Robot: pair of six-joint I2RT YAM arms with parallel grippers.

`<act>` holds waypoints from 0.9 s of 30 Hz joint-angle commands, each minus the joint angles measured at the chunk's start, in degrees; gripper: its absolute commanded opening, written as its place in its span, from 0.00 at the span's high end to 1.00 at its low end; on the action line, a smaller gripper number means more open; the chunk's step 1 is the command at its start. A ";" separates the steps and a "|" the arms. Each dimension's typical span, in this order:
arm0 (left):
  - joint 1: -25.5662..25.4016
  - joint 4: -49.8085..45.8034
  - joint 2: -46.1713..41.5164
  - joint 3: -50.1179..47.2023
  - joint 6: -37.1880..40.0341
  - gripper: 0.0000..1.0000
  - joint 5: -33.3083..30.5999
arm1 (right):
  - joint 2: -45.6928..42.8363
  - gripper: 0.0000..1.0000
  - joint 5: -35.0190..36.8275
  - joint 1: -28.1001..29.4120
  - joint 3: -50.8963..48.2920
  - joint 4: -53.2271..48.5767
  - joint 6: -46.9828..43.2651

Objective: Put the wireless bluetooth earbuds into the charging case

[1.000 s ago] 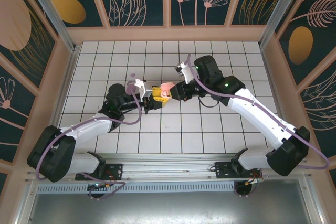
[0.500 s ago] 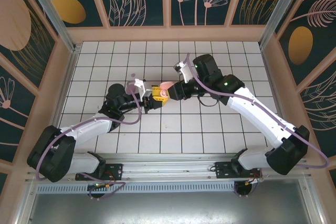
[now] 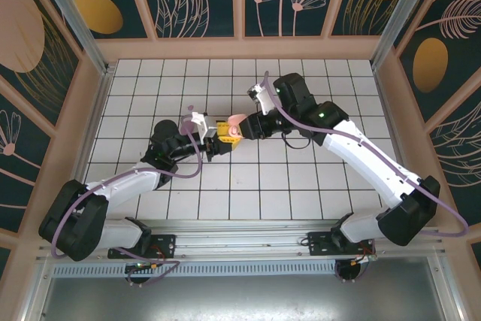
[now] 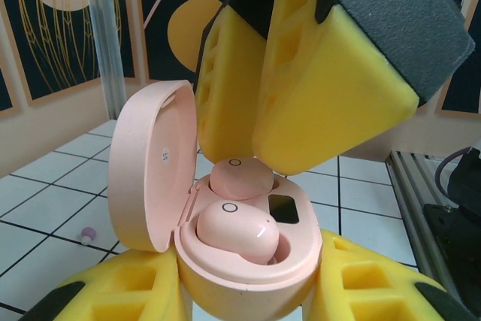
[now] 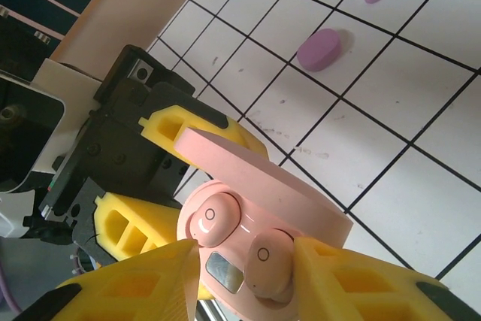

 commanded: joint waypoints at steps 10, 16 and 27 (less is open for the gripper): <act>-0.21 4.14 4.41 3.99 1.55 0.90 2.23 | -1.40 0.65 4.02 -0.24 6.28 -1.07 -2.38; -0.22 7.59 6.06 3.76 -0.90 0.90 1.27 | -2.82 0.66 4.30 -0.33 6.28 0.74 -0.76; -0.15 5.93 5.12 2.91 -0.19 0.89 0.80 | -2.90 0.76 8.02 -0.74 7.26 5.64 5.52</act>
